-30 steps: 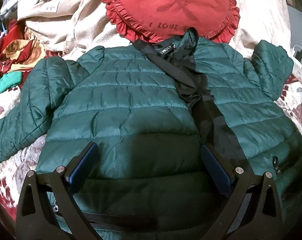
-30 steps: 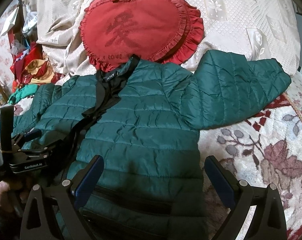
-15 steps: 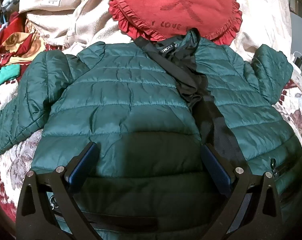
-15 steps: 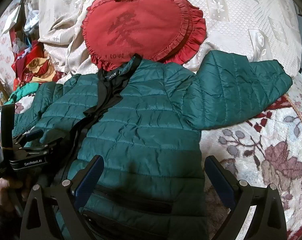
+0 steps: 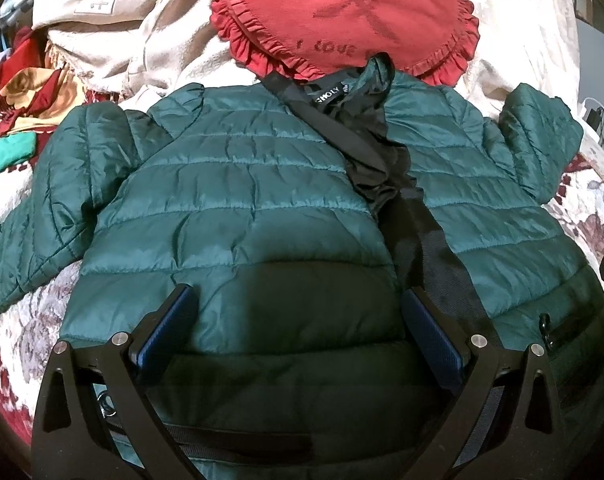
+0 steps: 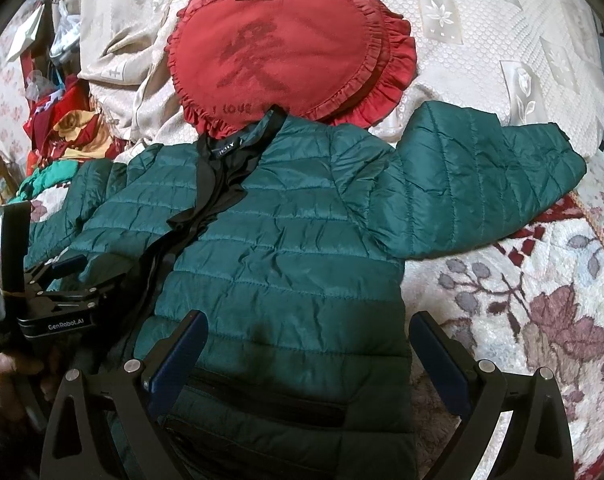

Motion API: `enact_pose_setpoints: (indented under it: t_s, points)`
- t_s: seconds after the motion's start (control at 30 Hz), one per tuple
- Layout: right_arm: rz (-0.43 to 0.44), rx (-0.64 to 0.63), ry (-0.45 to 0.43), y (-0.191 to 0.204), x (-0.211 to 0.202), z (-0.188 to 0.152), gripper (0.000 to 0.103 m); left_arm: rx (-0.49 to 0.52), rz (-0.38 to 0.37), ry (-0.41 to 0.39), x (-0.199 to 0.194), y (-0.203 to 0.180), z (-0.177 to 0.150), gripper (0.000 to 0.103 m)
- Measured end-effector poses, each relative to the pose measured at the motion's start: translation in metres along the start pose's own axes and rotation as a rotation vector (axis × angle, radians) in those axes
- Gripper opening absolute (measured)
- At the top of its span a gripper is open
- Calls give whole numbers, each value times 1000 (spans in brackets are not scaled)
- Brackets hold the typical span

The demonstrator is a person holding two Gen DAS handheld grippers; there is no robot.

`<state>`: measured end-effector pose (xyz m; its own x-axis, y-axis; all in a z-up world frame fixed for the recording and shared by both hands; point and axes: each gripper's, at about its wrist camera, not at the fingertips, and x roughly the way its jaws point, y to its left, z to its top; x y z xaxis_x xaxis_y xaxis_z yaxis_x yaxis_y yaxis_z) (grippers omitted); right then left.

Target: Fold large clothes

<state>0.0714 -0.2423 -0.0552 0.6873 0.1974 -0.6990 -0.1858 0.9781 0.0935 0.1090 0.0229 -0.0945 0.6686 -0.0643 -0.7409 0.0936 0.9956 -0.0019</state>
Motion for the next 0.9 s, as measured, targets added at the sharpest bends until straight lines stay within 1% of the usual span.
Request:
enact_pose_setpoints:
  t_s: [0.9]
  points:
    - [0, -9, -8, 3, -1, 0, 100, 4, 2, 0, 0, -1, 0, 103]
